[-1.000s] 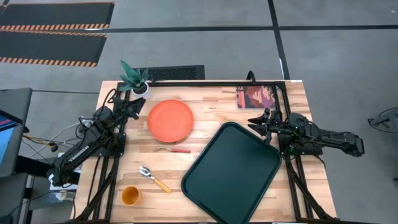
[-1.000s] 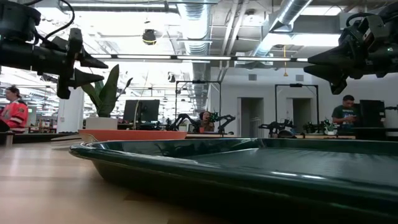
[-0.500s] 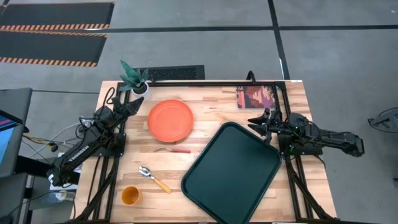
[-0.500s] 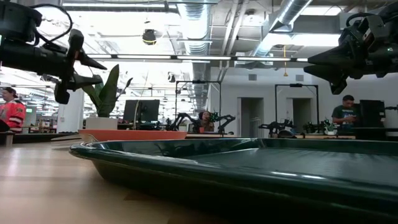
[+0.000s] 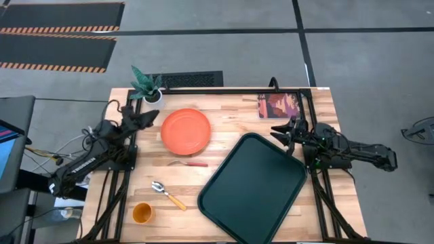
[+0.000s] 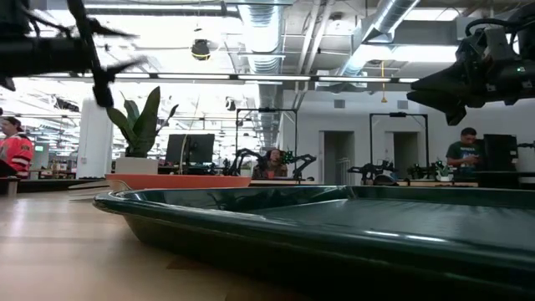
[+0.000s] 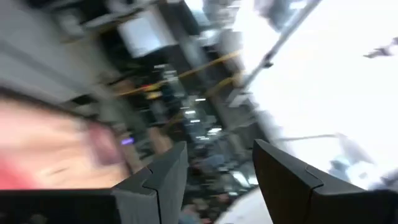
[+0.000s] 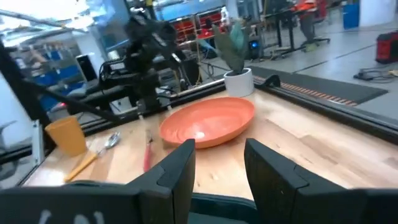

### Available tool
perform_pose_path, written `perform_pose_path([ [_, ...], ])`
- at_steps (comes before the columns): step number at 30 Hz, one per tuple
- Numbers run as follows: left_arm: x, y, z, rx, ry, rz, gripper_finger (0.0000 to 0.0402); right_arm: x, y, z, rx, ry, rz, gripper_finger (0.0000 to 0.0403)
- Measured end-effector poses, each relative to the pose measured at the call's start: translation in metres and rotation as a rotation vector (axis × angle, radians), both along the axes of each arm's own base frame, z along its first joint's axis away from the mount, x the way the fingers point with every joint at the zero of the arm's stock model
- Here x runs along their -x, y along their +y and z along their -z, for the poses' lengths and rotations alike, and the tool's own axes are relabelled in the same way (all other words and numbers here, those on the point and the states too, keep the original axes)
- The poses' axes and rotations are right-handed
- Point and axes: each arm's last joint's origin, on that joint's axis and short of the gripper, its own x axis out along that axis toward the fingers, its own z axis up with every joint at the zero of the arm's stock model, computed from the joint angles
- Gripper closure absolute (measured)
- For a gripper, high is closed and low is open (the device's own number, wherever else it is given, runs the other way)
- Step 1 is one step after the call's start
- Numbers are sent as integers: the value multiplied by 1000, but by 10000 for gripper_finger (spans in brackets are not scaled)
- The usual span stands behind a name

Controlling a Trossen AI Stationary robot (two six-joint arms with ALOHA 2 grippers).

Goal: Pick and place plate/cup/fork/spoon on tray
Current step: Put the orange plate on the black serving tray

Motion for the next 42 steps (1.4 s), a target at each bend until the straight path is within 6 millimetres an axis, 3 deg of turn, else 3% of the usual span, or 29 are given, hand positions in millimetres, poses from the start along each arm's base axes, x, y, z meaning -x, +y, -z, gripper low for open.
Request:
perform_pose_path([
  [7,7,-9,-21,-146,-206,-49,231,0,-2,-3,-410,-147,48,239],
  [14,10,-5,-22,-131,-225,-249,231,1,-2,-3,-461,-171,81,239],
  [23,10,-6,-22,-59,-266,-178,228,1,-3,-8,-587,-272,75,239],
  [28,12,-9,-39,-112,-268,-174,207,5,-3,-27,-521,-408,67,236],
  [32,12,-10,-63,-154,-229,-192,187,14,-4,-55,-417,-512,139,214],
  [38,-3,-5,-97,-173,-77,-147,165,27,-1,-97,-253,-548,172,159],
  [42,-18,1,-118,-234,42,-105,159,34,1,-124,-190,-494,191,143],
])
